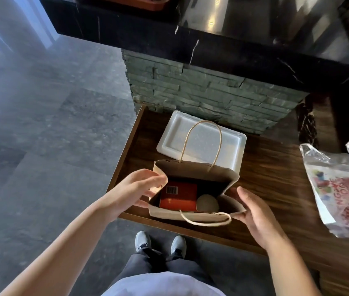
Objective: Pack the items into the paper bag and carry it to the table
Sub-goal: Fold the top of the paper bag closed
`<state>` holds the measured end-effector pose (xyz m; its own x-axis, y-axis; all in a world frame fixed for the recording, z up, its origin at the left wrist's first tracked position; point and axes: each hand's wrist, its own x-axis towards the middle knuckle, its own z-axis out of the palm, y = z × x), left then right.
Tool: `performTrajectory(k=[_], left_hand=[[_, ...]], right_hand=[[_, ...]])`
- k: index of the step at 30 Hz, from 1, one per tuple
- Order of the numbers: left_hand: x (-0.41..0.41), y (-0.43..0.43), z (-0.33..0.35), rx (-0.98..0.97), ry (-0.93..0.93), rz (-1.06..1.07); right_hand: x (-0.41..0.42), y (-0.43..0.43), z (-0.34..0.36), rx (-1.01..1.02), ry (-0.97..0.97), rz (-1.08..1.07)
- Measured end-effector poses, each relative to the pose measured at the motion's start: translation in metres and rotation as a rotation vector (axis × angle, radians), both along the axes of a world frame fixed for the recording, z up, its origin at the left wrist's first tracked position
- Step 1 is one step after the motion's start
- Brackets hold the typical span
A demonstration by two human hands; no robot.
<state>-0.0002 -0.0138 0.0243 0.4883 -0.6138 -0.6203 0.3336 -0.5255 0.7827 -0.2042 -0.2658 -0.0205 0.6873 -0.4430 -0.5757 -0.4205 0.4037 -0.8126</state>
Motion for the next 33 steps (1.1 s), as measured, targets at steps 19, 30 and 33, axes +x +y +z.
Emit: performTrajectory(k=[19, 30, 33], left_hand=[[0.024, 0.005, 0.003, 0.757, -0.322, -0.179], [0.014, -0.004, 0.0, 0.309, -0.008, 0.164], [0.014, -0.007, -0.001, 0.149, 0.157, 0.196]], right_hand=[[0.016, 0.001, 0.052, -0.703, 0.655, 0.428], [0.019, 0.012, 0.042, -0.601, 0.571, 0.389], [0.023, 0.017, 0.039, -0.5, 0.475, 0.295]])
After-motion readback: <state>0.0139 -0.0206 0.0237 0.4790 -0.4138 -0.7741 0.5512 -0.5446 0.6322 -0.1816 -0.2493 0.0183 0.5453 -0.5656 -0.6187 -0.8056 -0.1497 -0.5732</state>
